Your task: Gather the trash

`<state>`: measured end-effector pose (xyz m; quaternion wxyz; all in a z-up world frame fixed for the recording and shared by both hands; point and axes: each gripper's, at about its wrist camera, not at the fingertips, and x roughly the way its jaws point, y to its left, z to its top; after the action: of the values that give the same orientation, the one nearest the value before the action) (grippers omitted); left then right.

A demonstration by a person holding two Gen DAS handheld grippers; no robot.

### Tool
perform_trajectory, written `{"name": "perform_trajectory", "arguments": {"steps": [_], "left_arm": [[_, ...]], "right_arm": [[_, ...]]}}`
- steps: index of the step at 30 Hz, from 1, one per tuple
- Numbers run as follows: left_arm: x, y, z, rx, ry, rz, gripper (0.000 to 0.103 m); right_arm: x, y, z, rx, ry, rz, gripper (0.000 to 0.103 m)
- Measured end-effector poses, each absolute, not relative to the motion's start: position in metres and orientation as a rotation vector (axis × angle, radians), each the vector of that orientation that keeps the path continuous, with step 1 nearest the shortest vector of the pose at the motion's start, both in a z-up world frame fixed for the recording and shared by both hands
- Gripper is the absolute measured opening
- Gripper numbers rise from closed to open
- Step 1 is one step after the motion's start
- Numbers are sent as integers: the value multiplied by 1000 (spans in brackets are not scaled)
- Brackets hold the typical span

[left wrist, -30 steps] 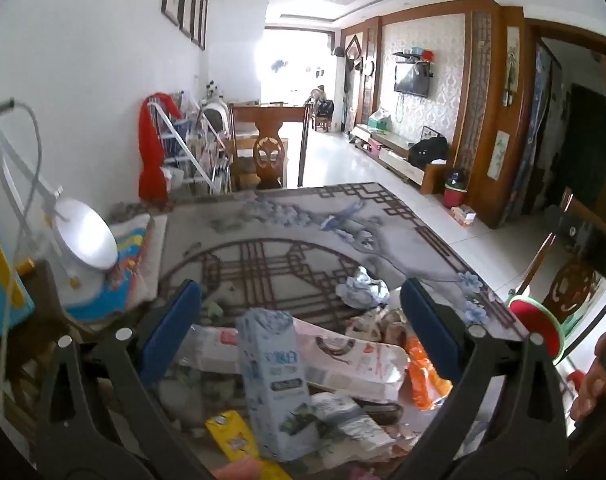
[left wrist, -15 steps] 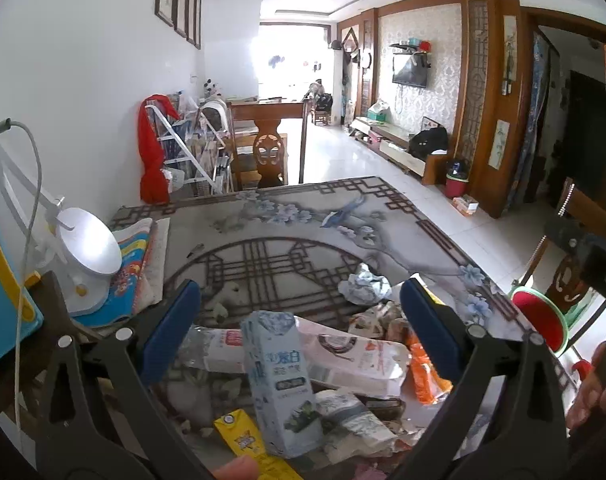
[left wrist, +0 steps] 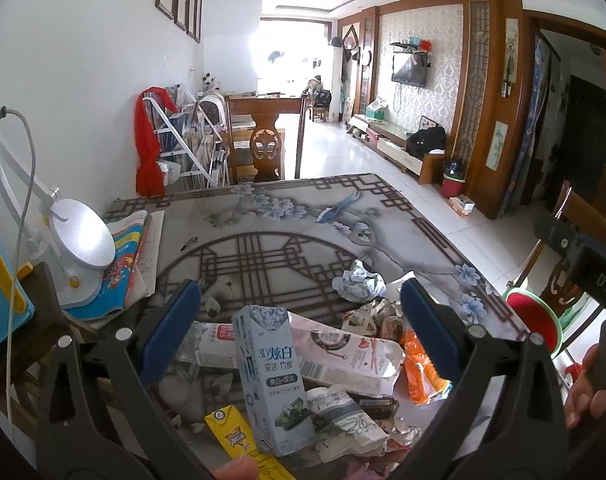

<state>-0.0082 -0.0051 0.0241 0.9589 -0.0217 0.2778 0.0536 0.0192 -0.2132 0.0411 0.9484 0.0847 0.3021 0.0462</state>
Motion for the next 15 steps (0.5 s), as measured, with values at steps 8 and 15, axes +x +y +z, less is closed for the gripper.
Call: {"name": "perform_trajectory", "arguments": {"steps": [8, 15], "left_arm": [[-4, -5, 22, -46, 570, 112, 98], [-2, -6, 19, -43, 574, 111, 98]], "right_arm": [[20, -213, 41, 168, 615, 91, 96], [22, -215, 40, 171, 616, 88, 96]]}}
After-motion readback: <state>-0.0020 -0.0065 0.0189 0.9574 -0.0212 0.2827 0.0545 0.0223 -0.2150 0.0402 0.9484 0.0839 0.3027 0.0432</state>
